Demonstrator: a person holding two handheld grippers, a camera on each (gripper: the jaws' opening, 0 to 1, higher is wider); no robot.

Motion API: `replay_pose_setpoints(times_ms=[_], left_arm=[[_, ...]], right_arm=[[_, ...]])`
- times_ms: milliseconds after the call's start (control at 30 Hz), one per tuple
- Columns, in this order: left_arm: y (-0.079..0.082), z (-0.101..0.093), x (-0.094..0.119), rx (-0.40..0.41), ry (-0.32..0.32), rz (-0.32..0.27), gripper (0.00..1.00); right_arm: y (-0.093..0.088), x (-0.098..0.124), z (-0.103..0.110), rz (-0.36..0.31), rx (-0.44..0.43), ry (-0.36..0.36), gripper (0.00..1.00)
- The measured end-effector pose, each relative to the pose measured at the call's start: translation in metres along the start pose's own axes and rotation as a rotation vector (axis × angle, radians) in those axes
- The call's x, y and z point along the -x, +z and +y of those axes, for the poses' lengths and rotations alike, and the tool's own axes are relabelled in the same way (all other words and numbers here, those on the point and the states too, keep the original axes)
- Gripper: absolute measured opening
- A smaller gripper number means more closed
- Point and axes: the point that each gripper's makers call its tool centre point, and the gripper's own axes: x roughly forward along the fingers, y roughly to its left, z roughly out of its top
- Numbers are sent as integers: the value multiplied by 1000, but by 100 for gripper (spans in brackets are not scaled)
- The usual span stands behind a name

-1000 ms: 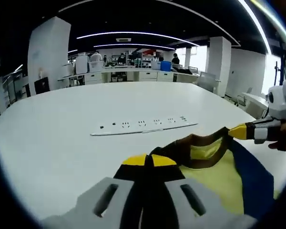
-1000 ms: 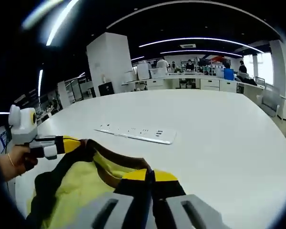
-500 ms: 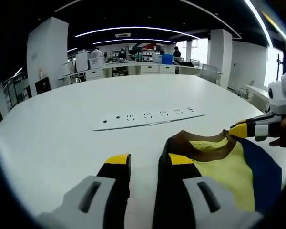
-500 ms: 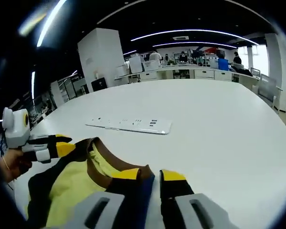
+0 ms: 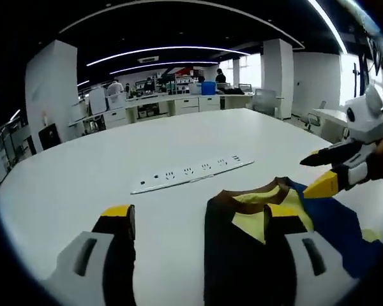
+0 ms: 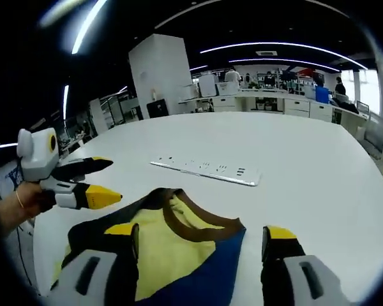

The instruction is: Fold the garment on the visible template until the final outline fits inside the template.

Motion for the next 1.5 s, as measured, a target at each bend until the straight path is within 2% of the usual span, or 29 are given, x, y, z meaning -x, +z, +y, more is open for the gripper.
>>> replay_pose_setpoints(times_ms=[67,200,433,633,700,833,1000,1167,1333,1500], left_arm=[[0,-6,10,-40,-24,8,86],[-2,-16,28,-89,-61,15,90],[-18,-33,59,-163,-144,40,91],[-31,-51,84,-210,-210,48,91],[-36,-54,89,-204,-232,61,90],[-39,-66,104,-201,-276,46,86],[-55,-81,119,-244,-334,69,82],[-74,-92,130,-274,-379,105,73],[-90,-104,140,-299,-427,131,68],[-103,-114,147,-327,-469,159,61]], right_arm=[[0,9,12,2,21,31,84],[-2,27,36,-1,12,100,88],[-15,57,71,19,24,186,90],[-38,83,100,66,84,258,89],[-48,90,108,92,101,287,87],[-72,102,124,145,140,328,86],[-92,114,140,175,137,367,83],[-105,124,152,183,142,377,75],[-116,130,163,195,219,372,67],[-126,132,170,223,304,367,52]])
